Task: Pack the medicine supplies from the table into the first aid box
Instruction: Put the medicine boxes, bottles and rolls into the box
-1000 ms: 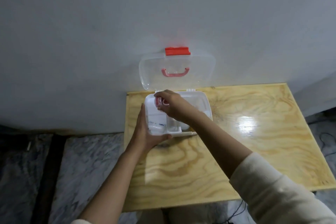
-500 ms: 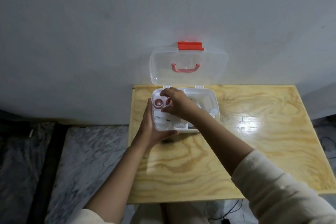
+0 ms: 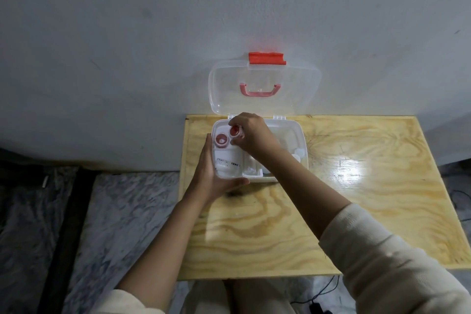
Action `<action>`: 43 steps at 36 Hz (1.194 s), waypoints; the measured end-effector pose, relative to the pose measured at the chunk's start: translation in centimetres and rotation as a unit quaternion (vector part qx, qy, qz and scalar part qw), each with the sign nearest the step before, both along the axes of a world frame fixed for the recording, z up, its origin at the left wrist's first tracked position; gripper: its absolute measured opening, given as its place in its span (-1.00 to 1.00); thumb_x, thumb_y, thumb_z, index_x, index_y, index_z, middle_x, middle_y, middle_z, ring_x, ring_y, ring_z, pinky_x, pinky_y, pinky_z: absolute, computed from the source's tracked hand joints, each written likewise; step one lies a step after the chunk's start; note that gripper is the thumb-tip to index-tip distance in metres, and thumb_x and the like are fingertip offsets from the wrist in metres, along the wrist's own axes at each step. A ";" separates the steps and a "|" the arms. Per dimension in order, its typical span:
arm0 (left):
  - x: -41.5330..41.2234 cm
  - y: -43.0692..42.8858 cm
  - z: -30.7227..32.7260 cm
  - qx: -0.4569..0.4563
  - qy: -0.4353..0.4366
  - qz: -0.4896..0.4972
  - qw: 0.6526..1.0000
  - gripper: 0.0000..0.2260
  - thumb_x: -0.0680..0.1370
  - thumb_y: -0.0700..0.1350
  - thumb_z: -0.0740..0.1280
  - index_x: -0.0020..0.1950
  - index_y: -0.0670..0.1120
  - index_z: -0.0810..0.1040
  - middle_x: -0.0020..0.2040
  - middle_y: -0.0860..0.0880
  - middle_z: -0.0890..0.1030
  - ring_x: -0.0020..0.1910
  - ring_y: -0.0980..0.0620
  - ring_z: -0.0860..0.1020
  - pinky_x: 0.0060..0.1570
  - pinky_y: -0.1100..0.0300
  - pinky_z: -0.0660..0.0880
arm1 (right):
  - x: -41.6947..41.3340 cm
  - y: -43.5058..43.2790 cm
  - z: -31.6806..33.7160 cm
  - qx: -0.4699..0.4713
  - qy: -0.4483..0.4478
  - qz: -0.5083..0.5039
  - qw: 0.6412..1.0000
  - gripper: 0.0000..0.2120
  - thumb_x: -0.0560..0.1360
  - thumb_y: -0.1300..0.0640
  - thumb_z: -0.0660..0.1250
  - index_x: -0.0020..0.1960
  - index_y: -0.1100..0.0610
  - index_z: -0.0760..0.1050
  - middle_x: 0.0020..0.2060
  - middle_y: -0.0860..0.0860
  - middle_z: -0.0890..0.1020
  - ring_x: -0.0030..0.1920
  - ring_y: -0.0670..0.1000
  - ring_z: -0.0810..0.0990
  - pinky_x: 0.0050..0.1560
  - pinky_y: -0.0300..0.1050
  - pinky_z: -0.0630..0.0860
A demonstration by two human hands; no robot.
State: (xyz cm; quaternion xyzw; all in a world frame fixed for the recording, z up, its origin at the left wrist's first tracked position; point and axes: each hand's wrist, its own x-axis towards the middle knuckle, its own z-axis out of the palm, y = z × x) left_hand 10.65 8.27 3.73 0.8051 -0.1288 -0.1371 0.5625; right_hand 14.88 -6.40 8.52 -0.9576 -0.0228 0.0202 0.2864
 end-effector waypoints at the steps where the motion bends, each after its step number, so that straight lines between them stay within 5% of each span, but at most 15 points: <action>1: 0.0 0.0 0.1 0.003 -0.001 -0.001 1.000 -0.05 0.22 -0.18 0.64 0.25 0.32 0.02 0.17 0.39 0.19 0.07 0.77 0.17 -0.01 0.73 0.19 | 0.0 0.1 -0.1 0.007 -0.003 -0.007 1.000 -0.68 0.32 0.33 0.46 0.06 0.29 0.55 -0.01 0.22 0.60 -0.04 0.17 0.55 0.00 0.02 0.54; 10: 0.0 0.0 0.1 -0.004 0.008 -0.005 1.000 -0.01 0.22 -0.15 0.65 0.37 0.20 0.04 0.22 0.36 0.23 0.13 0.70 0.23 0.02 0.69 0.24 | 0.5 0.4 -0.1 0.003 -0.006 -0.043 0.999 -0.73 0.32 0.29 0.46 0.02 0.26 0.59 -0.05 0.17 0.65 -0.07 0.15 0.57 -0.06 0.02 0.55; 15: -0.2 -0.3 0.5 -0.021 0.003 0.007 1.000 -0.10 0.23 -0.27 0.63 0.26 0.22 0.09 0.15 0.36 0.24 0.06 0.75 0.24 -0.02 0.71 0.24 | 0.2 0.4 -0.1 0.032 -0.013 -0.063 0.997 -0.80 0.33 0.32 0.45 -0.04 0.26 0.60 -0.07 0.18 0.63 -0.13 0.14 0.57 -0.08 0.03 0.56; 21: 0.1 -0.2 0.1 -0.020 0.011 -0.006 1.000 -0.03 0.21 -0.22 0.65 0.41 0.08 0.11 0.23 0.30 0.32 0.14 0.64 0.31 0.01 0.66 0.29 | 0.1 0.5 -0.1 0.038 -0.030 -0.072 0.996 -0.81 0.37 0.31 0.42 -0.02 0.24 0.60 -0.02 0.15 0.63 -0.07 0.12 0.57 -0.05 0.03 0.57; 27: 0.1 -0.2 -0.1 -0.014 0.011 -0.001 1.000 -0.05 0.22 -0.21 0.64 0.32 0.23 0.07 0.20 0.37 0.25 0.11 0.69 0.27 0.00 0.69 0.26 | -0.1 0.6 -0.4 0.057 -0.019 -0.067 0.996 -0.73 0.37 0.38 0.38 0.07 0.26 0.57 0.02 0.18 0.62 -0.05 0.14 0.57 -0.04 -0.07 0.53; 37: 0.5 -0.1 -0.3 -0.013 0.020 -0.005 1.000 0.01 0.20 -0.12 0.66 0.44 0.17 0.10 0.24 0.34 0.30 0.16 0.60 0.32 0.03 0.65 0.30 | -0.4 0.4 -0.1 0.055 -0.006 -0.068 0.996 -0.70 0.38 0.29 0.41 0.11 0.26 0.56 0.07 0.18 0.56 0.00 0.15 0.56 0.01 0.00 0.56; 40: 0.3 -0.2 0.3 -0.025 0.004 -0.007 1.000 -0.07 0.21 -0.19 0.65 0.43 0.03 0.18 0.23 0.28 0.37 0.17 0.51 0.39 0.04 0.60 0.34 | -0.8 0.0 1.1 0.070 -0.054 -0.075 0.993 -0.76 0.45 0.23 0.36 0.11 0.21 0.56 0.06 0.13 0.59 -0.02 0.08 0.57 0.03 0.00 0.58; 43: 0.0 0.0 0.6 -0.045 0.010 -0.006 0.999 -0.09 0.24 -0.21 0.63 0.38 0.20 0.17 0.28 0.31 0.36 0.22 0.51 0.37 0.07 0.60 0.32 | -1.6 -0.9 3.6 0.120 -0.208 -0.104 0.965 -0.85 0.47 0.25 0.32 0.01 0.23 0.59 -0.06 0.14 0.63 -0.10 0.06 0.59 -0.03 -0.09 0.58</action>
